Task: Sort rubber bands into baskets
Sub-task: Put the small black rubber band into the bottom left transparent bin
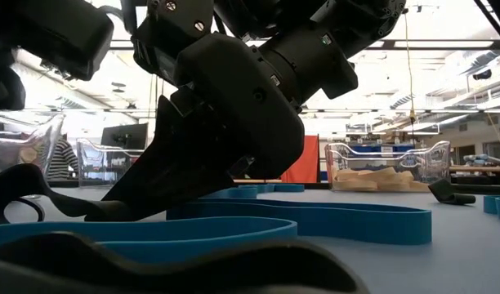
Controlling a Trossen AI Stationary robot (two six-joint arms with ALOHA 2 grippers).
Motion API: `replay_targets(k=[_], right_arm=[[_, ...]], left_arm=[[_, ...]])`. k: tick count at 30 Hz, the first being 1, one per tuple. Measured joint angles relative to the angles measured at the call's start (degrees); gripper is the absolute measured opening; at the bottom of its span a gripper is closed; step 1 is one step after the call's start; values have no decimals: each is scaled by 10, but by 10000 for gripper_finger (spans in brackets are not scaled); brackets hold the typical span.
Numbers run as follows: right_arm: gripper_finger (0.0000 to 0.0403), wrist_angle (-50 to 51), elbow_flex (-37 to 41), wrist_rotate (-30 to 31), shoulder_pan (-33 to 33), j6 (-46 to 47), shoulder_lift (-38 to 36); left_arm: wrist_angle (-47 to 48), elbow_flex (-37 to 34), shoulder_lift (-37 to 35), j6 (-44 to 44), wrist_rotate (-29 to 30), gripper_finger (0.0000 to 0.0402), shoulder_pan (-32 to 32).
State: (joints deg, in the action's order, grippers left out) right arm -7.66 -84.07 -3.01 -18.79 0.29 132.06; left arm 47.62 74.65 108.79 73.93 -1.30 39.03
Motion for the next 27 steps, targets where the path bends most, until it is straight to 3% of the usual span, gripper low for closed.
replay_targets(k=[3, 8, 20, 27], right_arm=[[182, 0, 0, 0, 0, 0, 0], [181, 1, 0, 0, 0, 0, 0], [182, 6, 0, -1, 0, 0, 0], [181, 6, 0, -2, 0, 0, 0]], left_arm=[[46, 29, 0, -16, 3, 9, 0], [108, 66, 0, -20, 62, 25, 0], [25, 13, -1, -33, 90, 194, -1], [-47, -45, -1, -56, 66, 215, -1]])
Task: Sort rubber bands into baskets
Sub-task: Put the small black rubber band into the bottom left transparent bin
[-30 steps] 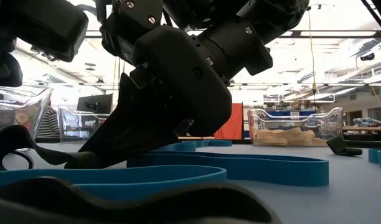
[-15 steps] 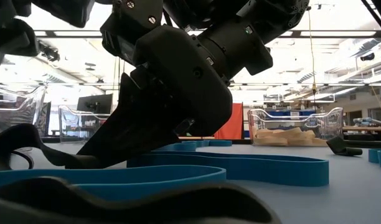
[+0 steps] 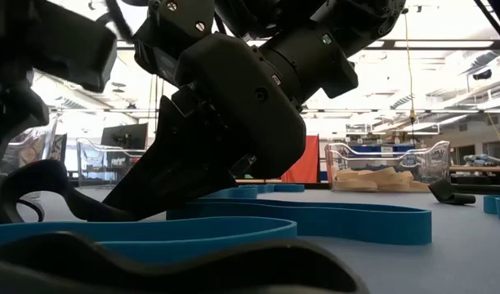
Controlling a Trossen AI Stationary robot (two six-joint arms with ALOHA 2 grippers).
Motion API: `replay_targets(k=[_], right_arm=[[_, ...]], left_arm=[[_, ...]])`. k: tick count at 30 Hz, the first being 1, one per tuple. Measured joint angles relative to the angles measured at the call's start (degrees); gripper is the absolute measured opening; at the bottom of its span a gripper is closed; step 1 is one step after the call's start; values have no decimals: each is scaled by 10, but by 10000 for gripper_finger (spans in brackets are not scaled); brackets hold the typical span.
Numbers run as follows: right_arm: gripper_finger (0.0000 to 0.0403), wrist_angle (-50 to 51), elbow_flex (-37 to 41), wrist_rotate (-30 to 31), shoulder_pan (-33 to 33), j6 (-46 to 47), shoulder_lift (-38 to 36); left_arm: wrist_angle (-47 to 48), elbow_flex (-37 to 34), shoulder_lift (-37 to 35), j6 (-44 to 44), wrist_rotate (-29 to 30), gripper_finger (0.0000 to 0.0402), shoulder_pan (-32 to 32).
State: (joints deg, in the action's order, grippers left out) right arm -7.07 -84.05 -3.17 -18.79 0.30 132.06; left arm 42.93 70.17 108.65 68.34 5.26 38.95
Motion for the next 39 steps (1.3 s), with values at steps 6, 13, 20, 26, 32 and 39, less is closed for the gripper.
replay_targets(k=[6, 13, 20, 26, 32, 39], right_arm=[[181, 0, 0, 0, 0, 0, 0], [174, 2, 0, 0, 0, 2, 0], [173, 8, 0, 5, 0, 3, -1], [172, 12, 0, 6, 0, 2, -2], [172, 17, 0, 6, 0, 2, -2], [174, 21, 0, 6, 0, 2, -2]], left_arm=[[9, 3, -1, -22, -6, 123, -7], [75, 57, -1, -57, 5, 12, -20], [271, 160, -1, -74, 62, 4, -26], [446, 232, -2, -63, 86, 3, -25], [470, 205, -65, -42, 79, 1, -15], [472, 108, -192, 76, 77, 1, 19]])
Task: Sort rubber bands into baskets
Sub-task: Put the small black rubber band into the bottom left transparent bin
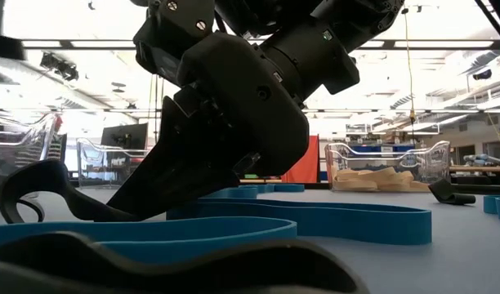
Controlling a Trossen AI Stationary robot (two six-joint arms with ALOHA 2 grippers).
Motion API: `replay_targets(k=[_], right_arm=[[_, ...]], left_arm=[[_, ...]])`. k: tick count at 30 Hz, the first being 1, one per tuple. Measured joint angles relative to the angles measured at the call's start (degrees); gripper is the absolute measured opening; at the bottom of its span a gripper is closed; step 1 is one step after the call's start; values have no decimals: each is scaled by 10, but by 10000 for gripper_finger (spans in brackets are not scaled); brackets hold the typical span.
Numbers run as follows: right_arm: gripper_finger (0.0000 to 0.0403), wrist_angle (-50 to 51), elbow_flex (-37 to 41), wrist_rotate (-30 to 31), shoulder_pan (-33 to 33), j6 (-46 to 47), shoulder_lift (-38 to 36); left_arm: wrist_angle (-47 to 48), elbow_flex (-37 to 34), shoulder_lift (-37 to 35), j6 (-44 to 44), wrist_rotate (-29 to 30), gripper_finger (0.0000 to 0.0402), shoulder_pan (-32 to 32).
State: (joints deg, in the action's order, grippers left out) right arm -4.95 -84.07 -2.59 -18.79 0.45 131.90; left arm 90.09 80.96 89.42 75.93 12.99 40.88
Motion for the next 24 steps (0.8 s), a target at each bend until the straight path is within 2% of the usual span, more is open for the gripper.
replay_targets(k=[4, 7, 12, 18, 24], right_arm=[[173, 0, 0, -9, 0, 4, 0], [176, -12, 1, -33, 2, 30, -1], [196, -35, 4, -93, 8, 46, -8], [234, -115, 3, -111, 3, 61, 2], [260, -126, 3, -116, -3, 50, 4]], left_arm=[[-20, -87, -59, 71, -28, 1, 30], [-71, -157, -93, 100, -61, 1, 52], [-154, -236, -109, 121, -70, 13, 73], [-162, -254, -109, 129, -71, 84, 76], [-101, -222, -109, 140, -69, 161, 76]])
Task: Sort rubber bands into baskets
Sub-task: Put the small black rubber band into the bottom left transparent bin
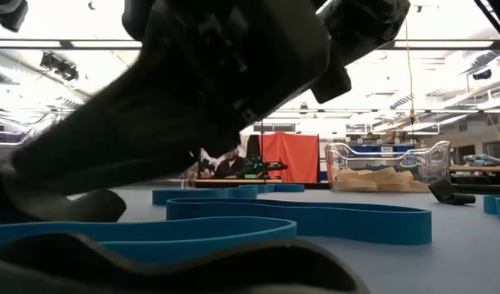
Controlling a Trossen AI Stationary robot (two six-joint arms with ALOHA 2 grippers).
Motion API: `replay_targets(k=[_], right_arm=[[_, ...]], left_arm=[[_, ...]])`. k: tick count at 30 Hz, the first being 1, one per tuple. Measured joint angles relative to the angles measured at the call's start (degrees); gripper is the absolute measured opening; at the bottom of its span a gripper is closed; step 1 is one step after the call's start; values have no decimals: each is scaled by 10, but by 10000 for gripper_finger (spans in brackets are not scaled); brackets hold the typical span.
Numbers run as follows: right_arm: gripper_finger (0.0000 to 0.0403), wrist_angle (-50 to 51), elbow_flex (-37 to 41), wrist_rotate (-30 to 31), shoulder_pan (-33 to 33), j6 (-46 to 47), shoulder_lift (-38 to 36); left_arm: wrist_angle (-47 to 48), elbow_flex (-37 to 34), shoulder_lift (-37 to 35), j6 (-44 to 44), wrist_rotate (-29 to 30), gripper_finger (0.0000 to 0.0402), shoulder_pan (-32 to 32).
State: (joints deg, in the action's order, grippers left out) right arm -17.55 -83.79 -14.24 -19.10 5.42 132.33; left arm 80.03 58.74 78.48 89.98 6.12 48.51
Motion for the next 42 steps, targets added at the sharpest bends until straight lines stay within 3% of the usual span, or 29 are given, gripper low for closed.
replay_targets(k=[5, 15, 18, 24, 32, 37, 42], right_arm=[[250, -50, -10, 40, 1, -26, 16], [207, 13, -78, 23, 0, -27, 72], [165, 24, -78, 26, 1, -31, 67], [22, 46, -77, 27, 3, -44, 53], [22, 108, -78, 155, 5, -43, 4], [17, 143, -78, 223, 9, -57, -43], [21, 168, -78, 271, 23, -70, -85]], left_arm=[[39, 44, 0, 5, 40, 182, 0], [42, 98, 0, 5, 118, 182, 0], [36, 99, 0, 5, 127, 182, 0], [-41, 97, 0, -43, 149, 182, 0], [-232, 85, 8, -235, 252, 182, -12], [-266, 85, 26, -326, 294, 182, -20], [-267, 84, 48, -357, 309, 182, -35]])
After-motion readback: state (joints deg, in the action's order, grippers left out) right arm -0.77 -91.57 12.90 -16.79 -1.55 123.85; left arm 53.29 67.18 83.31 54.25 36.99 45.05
